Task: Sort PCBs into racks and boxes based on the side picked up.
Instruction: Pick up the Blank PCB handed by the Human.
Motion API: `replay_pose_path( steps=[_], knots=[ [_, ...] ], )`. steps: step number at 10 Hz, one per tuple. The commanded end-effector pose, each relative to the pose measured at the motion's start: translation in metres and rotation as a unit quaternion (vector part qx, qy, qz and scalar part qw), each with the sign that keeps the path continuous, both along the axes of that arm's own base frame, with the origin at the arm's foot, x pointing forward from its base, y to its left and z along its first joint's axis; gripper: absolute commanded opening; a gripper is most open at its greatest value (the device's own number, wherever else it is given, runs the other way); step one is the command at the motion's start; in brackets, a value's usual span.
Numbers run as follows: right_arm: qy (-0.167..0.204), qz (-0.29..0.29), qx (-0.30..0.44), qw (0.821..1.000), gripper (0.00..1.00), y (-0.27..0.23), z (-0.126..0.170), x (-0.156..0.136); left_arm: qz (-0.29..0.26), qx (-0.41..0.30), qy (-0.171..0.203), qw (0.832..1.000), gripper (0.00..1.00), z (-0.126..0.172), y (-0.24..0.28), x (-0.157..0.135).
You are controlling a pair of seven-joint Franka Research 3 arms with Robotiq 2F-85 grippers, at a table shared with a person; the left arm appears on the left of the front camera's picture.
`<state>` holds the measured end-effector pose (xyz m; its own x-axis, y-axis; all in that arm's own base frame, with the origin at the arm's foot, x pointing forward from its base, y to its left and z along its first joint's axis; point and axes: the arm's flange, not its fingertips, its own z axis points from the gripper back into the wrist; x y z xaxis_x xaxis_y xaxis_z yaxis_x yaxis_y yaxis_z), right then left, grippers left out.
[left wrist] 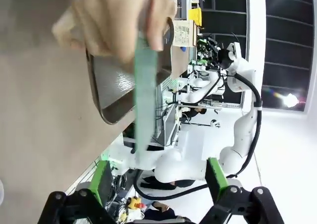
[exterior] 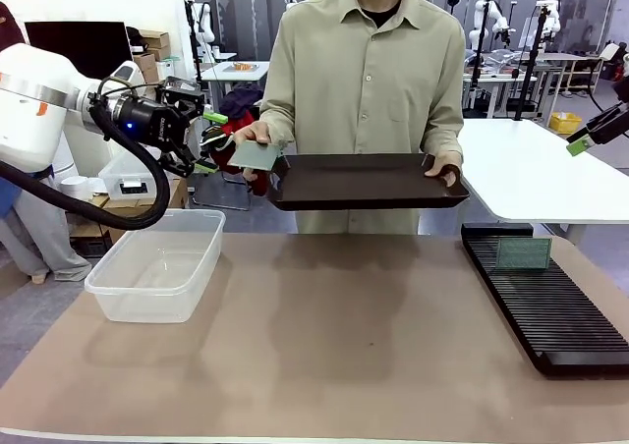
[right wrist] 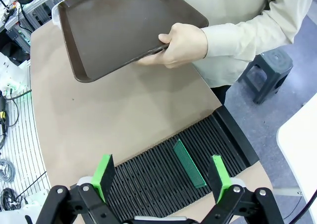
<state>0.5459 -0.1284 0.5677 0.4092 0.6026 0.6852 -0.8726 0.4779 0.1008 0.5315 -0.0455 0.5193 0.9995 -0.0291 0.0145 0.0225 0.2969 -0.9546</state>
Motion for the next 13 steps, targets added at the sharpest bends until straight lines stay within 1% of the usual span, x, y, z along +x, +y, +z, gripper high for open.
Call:
replay_pose_path(
  steps=[1, 2, 3, 4, 7, 8, 9, 10, 11, 12, 13],
  knots=[
    [0.004, -0.002, -0.002, 1.000, 1.00, 0.001, 0.001, -0.001, -0.025, -0.007, 0.012, 1.000, 1.00, -0.001, -0.003, 0.008],
    [0.004, -0.002, -0.002, 1.000, 1.00, 0.001, 0.001, -0.001, -0.047, -0.014, 0.000, 0.999, 1.00, -0.008, -0.008, 0.011],
    [0.004, -0.002, -0.002, 1.000, 1.00, 0.001, 0.001, -0.001, -0.050, 0.004, -0.029, 0.998, 1.00, -0.016, -0.010, 0.020],
    [0.004, -0.002, -0.002, 1.000, 1.00, 0.001, 0.001, -0.001, -0.058, 0.008, -0.046, 0.997, 1.00, -0.019, -0.011, 0.026],
    [0.004, -0.002, -0.002, 1.000, 1.00, 0.001, 0.001, -0.001, -0.071, 0.004, -0.080, 0.994, 1.00, -0.022, -0.012, 0.039],
    [0.004, -0.002, -0.002, 1.000, 1.00, 0.001, 0.001, -0.001, -0.074, -0.005, -0.077, 0.994, 1.00, -0.020, -0.010, 0.043],
    [0.004, -0.002, -0.002, 1.000, 1.00, 0.001, 0.001, -0.001, -0.078, 0.002, -0.100, 0.992, 0.66, -0.021, -0.007, 0.046],
    [0.004, -0.002, -0.002, 1.000, 1.00, 0.001, 0.001, -0.001, -0.078, 0.002, -0.099, 0.992, 0.43, -0.021, -0.007, 0.048],
    [0.004, -0.002, -0.002, 1.000, 1.00, 0.001, 0.001, -0.001, -0.079, 0.003, -0.101, 0.992, 0.09, -0.020, -0.005, 0.049],
    [0.004, -0.002, -0.002, 1.000, 1.00, 0.001, 0.001, -0.001, -0.081, 0.006, -0.103, 0.991, 0.00, -0.020, -0.004, 0.052],
    [0.004, -0.002, -0.002, 1.000, 1.00, 0.001, 0.001, -0.001, -0.081, 0.006, -0.102, 0.991, 0.00, -0.020, -0.004, 0.052]
  ],
)
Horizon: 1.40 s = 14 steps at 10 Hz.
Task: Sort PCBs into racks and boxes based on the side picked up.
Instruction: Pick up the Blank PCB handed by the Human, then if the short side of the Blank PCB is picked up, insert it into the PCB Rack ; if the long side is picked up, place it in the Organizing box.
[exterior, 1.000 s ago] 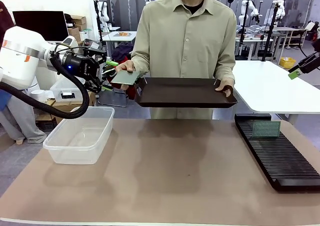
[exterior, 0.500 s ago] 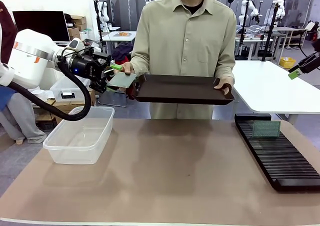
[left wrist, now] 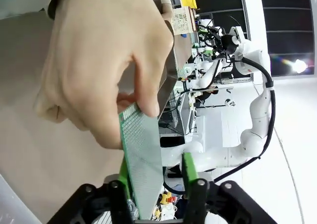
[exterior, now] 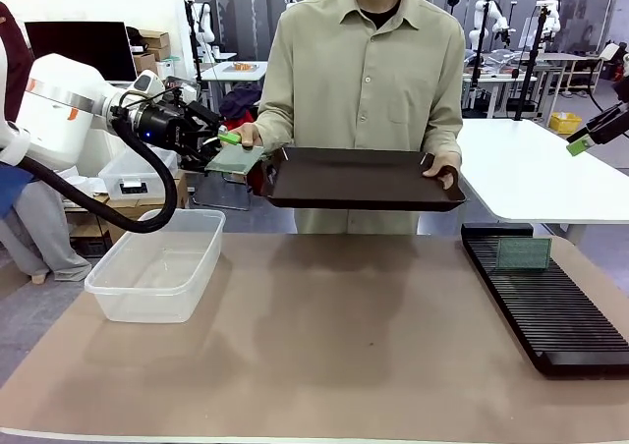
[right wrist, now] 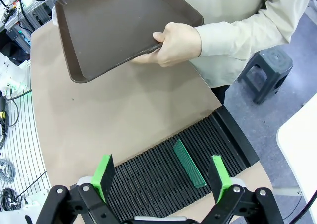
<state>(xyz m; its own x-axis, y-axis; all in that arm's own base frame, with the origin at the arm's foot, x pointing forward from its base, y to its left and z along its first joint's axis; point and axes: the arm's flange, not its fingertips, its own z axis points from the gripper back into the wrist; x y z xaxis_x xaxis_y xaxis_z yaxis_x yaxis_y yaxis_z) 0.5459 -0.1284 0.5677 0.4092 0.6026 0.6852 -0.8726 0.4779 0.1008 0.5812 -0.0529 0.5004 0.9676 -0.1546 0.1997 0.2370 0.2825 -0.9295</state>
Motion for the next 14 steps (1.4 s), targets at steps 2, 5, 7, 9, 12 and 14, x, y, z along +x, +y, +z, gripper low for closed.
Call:
replay_pose_path(
  steps=[2, 5, 7, 9, 12, 14],
  knots=[
    [0.004, -0.002, -0.002, 1.000, 1.00, 0.0014, 0.0009, -0.0007, -0.022, 0.009, -0.006, 1.000, 0.05, -0.0015, 0.0027, 0.0023],
    [0.004, -0.002, -0.002, 1.000, 1.00, 0.0014, 0.0009, -0.0007, -0.027, 0.013, -0.009, 0.999, 0.00, 0.0013, 0.0028, -0.0001],
    [0.004, -0.002, -0.002, 1.000, 1.00, 0.0014, 0.0009, -0.0007, -0.026, 0.014, -0.006, 1.000, 0.00, 0.0009, 0.0027, -0.0018],
    [0.004, -0.002, -0.002, 1.000, 1.00, 0.0014, 0.0009, -0.0007, -0.023, 0.016, -0.008, 1.000, 0.00, 0.0023, 0.0031, -0.0019],
    [0.004, -0.002, -0.002, 1.000, 1.00, 0.0014, 0.0009, -0.0007, -0.004, 0.005, -0.005, 1.000, 0.00, 0.0078, -0.0009, -0.0061],
    [0.004, -0.002, -0.002, 1.000, 1.00, 0.0014, 0.0009, -0.0007, -0.013, 0.011, 0.000, 1.000, 0.00, 0.0010, 0.0002, -0.0009]
  ],
)
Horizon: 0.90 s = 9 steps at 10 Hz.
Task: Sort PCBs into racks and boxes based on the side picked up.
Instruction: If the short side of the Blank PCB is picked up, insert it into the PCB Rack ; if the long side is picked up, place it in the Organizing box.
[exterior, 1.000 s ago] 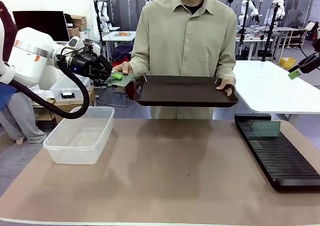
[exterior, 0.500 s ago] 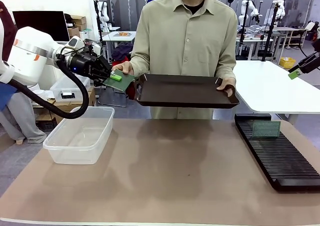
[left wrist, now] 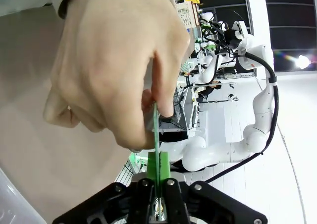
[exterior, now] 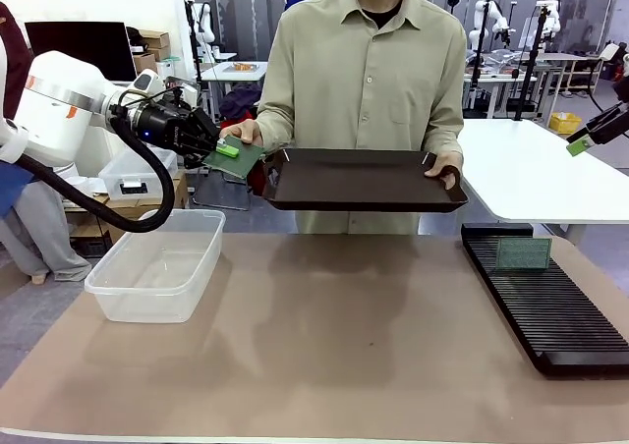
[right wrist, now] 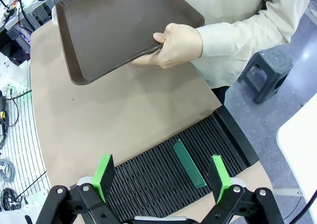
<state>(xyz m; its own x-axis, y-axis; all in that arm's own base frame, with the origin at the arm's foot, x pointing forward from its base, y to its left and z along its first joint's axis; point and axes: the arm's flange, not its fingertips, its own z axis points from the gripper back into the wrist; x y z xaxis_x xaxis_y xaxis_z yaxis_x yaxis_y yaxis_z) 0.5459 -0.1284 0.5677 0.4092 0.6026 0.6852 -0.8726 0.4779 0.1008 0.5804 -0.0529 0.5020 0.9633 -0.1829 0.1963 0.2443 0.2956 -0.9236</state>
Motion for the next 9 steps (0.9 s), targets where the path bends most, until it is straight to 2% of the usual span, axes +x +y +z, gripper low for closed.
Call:
replay_pose_path(
  steps=[1, 9],
  knots=[
    [0.004, -0.002, -0.002, 1.000, 1.00, 0.0014, 0.0009, -0.0007, -0.001, 0.001, 0.000, 1.000, 0.00, -0.0005, 0.0001, 0.0000],
    [0.004, -0.002, -0.002, 1.000, 1.00, 0.0014, 0.0009, -0.0007, -0.001, 0.001, 0.000, 1.000, 0.00, -0.0005, 0.0001, 0.0000]
  ],
)
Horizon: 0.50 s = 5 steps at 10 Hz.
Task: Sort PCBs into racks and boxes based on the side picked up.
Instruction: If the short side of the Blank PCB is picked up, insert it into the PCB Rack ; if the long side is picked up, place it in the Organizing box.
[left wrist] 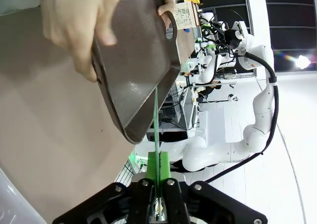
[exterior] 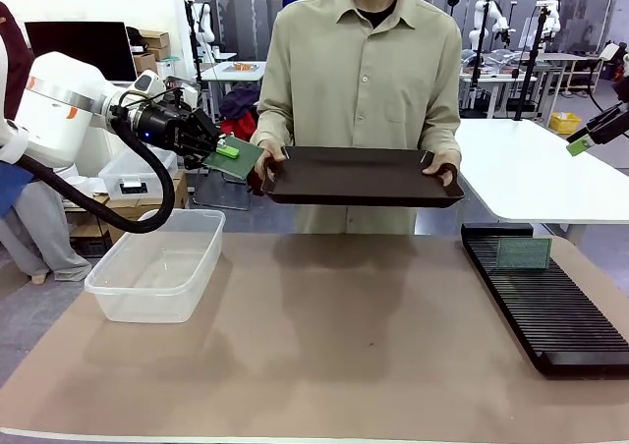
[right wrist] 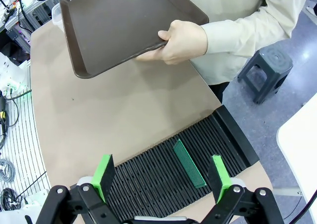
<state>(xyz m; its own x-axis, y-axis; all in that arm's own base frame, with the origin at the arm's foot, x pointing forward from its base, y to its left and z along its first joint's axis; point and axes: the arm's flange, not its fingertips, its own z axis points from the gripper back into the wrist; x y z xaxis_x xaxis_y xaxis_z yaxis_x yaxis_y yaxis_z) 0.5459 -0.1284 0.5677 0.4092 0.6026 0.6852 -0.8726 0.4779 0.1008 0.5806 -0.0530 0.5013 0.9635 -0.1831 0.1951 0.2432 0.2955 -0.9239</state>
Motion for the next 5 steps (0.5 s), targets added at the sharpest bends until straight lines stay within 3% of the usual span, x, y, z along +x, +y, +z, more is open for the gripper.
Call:
replay_pose_path(
  steps=[1, 5],
  knots=[
    [0.004, -0.002, -0.002, 1.000, 1.00, 0.001, 0.001, -0.001, 0.000, 0.000, 0.000, 1.000, 0.03, 0.000, 0.000, 0.000],
    [0.004, -0.002, -0.002, 1.000, 1.00, 0.001, 0.001, -0.001, 0.007, 0.090, -0.005, 0.996, 0.03, 0.006, 0.016, -0.009]
  ],
)
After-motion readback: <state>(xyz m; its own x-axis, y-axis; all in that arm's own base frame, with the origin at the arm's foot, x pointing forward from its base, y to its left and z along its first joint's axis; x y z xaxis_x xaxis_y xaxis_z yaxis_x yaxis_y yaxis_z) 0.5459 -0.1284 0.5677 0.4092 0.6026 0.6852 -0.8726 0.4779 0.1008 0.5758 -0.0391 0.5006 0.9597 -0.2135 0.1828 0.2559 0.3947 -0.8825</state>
